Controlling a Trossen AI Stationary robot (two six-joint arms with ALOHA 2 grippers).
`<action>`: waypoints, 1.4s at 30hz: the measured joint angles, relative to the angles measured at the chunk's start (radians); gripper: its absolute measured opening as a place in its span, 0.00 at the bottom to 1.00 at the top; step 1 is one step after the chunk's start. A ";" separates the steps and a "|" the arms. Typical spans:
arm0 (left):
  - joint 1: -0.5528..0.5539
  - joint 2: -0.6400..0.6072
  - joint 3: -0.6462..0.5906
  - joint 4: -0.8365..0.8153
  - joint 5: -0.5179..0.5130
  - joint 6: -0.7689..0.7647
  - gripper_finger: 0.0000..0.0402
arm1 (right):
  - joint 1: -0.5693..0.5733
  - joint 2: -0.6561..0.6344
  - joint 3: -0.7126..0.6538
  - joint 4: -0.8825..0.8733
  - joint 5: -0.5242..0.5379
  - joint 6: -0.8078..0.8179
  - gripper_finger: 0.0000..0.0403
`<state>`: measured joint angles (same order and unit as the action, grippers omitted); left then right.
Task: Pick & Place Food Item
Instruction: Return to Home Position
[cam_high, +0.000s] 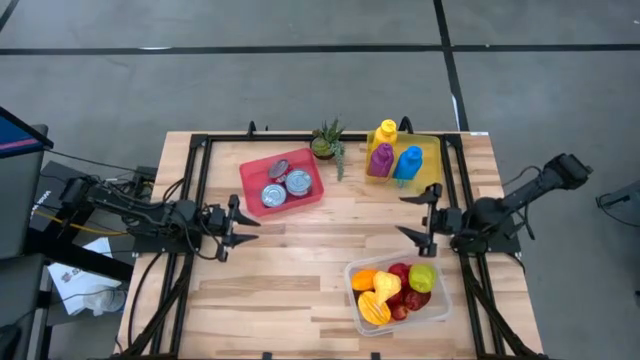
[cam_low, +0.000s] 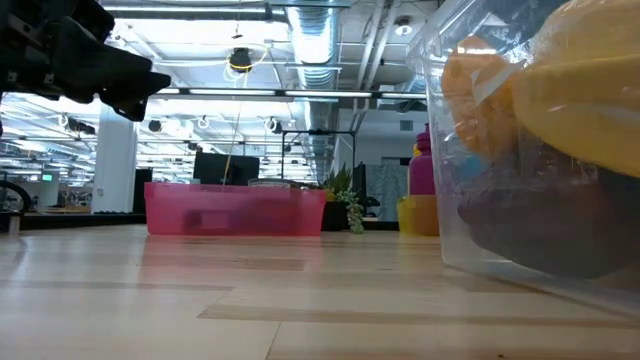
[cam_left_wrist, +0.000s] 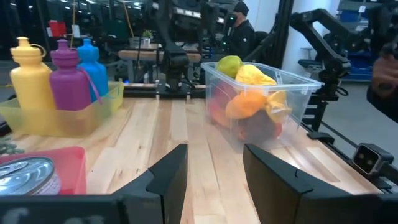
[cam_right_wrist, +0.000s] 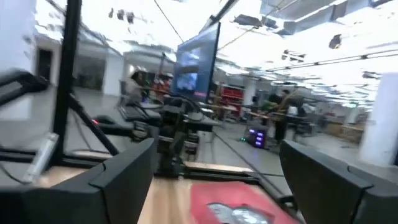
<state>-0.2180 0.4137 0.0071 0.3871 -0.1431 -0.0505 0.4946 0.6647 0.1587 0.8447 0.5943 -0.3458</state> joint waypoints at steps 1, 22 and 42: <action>0.000 0.000 0.000 0.001 -0.008 0.000 0.37 | 0.000 -0.024 -0.027 0.008 -0.015 0.018 0.81; 0.000 0.000 -0.001 0.162 -0.043 0.000 0.37 | 0.001 -0.151 -0.151 -0.146 -0.098 0.291 0.81; 0.000 0.008 -0.001 0.107 -0.043 -0.057 0.37 | 0.040 -0.410 -0.152 -0.303 -0.070 0.174 0.81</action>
<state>-0.2180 0.4218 0.0063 0.4938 -0.1860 -0.1075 0.5343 0.2543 0.0063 0.5412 0.5241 -0.1722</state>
